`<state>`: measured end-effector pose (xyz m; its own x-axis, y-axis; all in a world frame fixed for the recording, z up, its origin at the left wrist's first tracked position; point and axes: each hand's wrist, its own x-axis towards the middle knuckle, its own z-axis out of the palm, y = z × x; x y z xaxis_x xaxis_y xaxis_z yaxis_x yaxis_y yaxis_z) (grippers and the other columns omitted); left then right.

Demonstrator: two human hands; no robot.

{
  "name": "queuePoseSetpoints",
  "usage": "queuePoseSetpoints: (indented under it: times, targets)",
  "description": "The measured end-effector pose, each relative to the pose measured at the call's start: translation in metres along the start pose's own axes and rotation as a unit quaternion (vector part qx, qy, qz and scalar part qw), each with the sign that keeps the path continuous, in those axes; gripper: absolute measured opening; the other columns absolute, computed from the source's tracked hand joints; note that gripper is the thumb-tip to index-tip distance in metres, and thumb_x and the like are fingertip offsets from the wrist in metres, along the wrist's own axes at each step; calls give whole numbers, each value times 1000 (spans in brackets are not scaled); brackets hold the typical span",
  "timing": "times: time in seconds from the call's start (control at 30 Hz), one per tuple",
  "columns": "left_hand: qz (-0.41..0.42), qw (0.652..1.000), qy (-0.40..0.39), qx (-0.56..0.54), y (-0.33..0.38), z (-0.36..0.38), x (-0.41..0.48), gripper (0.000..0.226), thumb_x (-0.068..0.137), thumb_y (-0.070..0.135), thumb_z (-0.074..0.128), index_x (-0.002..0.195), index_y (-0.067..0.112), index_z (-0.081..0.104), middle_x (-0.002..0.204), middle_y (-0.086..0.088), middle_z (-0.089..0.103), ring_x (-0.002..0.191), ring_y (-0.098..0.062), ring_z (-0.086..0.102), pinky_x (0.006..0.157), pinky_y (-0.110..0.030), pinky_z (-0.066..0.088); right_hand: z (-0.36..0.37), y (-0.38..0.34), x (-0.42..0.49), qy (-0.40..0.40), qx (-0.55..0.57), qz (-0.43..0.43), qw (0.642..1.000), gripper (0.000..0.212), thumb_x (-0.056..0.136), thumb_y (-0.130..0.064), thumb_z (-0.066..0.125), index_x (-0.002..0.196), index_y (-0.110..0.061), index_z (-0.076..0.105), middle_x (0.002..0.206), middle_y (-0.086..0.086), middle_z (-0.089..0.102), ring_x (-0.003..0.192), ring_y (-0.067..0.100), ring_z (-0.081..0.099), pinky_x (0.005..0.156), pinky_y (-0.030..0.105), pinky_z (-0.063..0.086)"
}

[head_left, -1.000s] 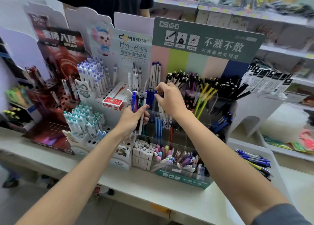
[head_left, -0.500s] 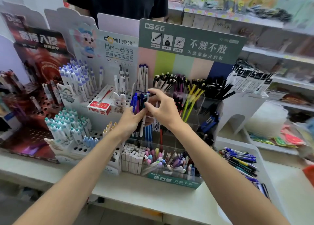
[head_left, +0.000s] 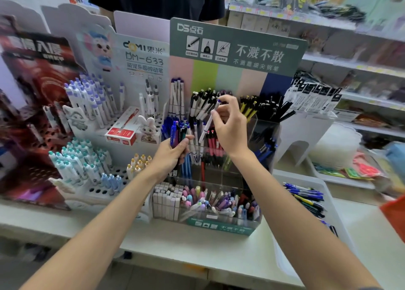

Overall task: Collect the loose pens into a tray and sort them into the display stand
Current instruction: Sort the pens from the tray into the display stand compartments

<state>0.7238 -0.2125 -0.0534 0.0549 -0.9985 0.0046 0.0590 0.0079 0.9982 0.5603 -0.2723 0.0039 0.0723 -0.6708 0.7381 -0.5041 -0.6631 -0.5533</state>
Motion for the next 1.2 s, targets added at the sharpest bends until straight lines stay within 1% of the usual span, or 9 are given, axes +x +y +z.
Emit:
queuePoseSetpoints:
  times: [0.13,0.3,0.4,0.53,0.63,0.77,0.9,1.07,1.2]
  targets:
    - [-15,1000,3,6,3,1,-2,19,105,14,44,106,11,64,69,3,53,59,-6,46,56,-17,42,12,11,-13,-78,-74,-21,994,20,92,-12,65,111,-6,61,87,4,69,78,16,65,71,32,56]
    - [-19,1000,7,0,4,-4,-2,23,104,12,47,118,12,64,84,-1,68,70,-6,57,67,-21,49,12,20,-23,-107,-151,-58,981,25,92,-10,64,116,-3,68,101,9,70,97,22,61,94,34,48]
    - [-19,999,-15,-42,7,0,-2,21,103,13,49,115,9,65,91,-6,72,73,-10,65,71,-25,56,4,9,-23,-77,-101,-52,990,28,91,-11,63,118,-6,67,94,3,68,90,15,58,86,28,48]
    - [12,999,-42,33,9,16,2,21,102,22,52,106,11,68,85,-1,74,80,-14,71,77,-31,58,5,-5,-30,-166,3,36,985,36,92,-18,64,128,-15,61,95,-5,68,94,10,60,89,25,49]
    - [8,997,-76,20,7,27,4,25,103,25,51,108,7,67,93,-17,73,88,-26,70,83,-40,59,2,-1,-37,-167,36,90,981,33,90,-14,67,123,-18,63,96,-6,67,93,10,63,84,27,54]
    - [8,995,-95,20,7,35,5,25,102,22,50,110,5,67,91,-10,73,86,-22,72,77,-32,60,-7,0,-37,-176,83,142,971,35,90,-10,68,122,-19,58,92,-12,64,88,1,62,72,11,48]
    - [0,995,-93,34,2,26,6,28,103,22,48,123,11,64,108,-7,74,101,-17,71,86,-31,58,-14,4,-35,-109,81,139,981,27,89,-9,70,112,-16,59,88,-7,62,83,3,62,73,14,50]
    - [-10,998,7,55,-10,-14,-1,23,104,24,44,111,19,65,78,2,63,65,-7,54,56,-16,44,-14,12,-36,-40,61,122,990,25,90,-10,68,112,-14,58,84,-9,62,81,6,61,74,18,51]
    - [-37,998,36,21,-14,-29,-2,18,106,18,40,109,14,57,69,3,53,55,-6,42,47,-15,34,3,10,-45,-38,77,114,990,27,91,-11,67,116,-14,57,89,3,65,82,13,64,74,28,55]
